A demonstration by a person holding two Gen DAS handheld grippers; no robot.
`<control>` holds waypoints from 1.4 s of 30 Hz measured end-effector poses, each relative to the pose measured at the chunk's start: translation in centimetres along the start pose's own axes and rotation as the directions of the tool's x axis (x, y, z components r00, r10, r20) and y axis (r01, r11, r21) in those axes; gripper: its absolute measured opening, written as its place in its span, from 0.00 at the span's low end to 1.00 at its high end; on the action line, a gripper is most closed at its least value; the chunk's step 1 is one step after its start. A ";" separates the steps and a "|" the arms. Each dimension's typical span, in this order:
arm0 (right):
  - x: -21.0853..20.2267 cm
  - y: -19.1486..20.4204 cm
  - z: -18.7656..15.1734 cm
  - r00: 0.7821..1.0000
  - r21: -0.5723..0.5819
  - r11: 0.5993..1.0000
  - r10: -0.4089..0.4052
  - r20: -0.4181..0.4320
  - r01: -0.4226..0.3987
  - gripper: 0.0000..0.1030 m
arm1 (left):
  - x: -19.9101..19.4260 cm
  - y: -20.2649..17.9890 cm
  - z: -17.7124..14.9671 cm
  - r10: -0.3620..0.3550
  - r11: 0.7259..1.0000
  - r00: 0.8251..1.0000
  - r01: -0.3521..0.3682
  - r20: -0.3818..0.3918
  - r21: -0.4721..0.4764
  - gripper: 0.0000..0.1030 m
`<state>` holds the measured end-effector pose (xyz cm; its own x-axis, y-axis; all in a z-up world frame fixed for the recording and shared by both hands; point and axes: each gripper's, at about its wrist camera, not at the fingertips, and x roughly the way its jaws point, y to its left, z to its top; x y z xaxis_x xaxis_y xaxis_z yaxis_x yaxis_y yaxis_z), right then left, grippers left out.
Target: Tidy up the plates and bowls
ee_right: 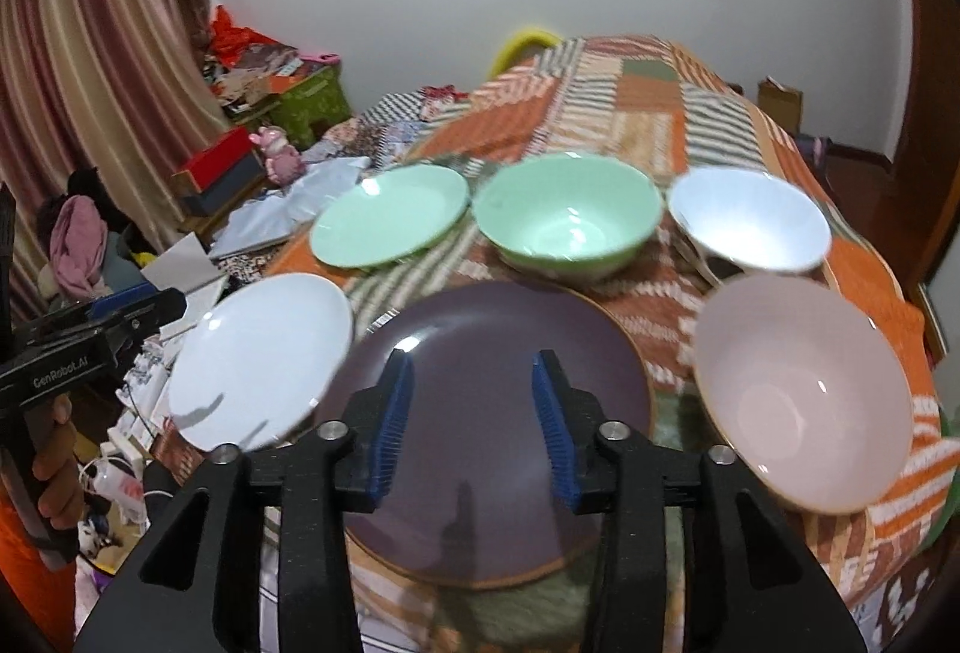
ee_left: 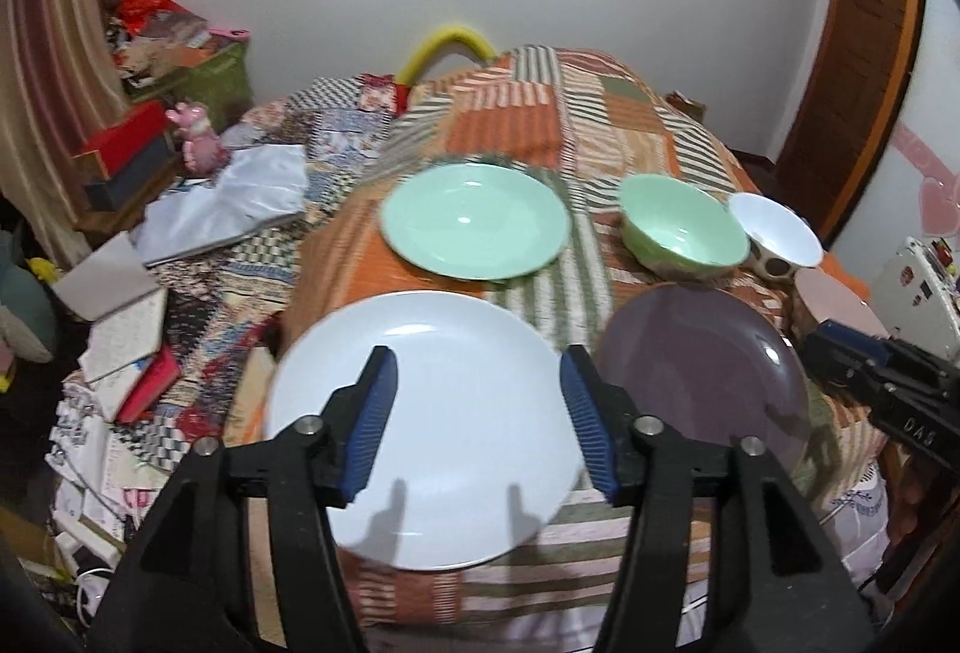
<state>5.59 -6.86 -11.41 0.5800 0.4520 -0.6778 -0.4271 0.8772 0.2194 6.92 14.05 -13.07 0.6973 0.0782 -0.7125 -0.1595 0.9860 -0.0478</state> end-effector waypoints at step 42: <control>15.6 8.8 1.3 0.919 -0.246 0.953 0.069 -0.388 -0.175 0.29 | 7.3 11.9 -5.7 -0.027 0.977 0.976 -0.019 -0.214 -0.212 0.30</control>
<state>11.76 8.16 -19.10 0.2344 0.4129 -0.8801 -0.6795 0.7171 0.1554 6.15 25.54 -22.81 0.5352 0.0182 -0.8445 -0.3175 0.9308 -0.1812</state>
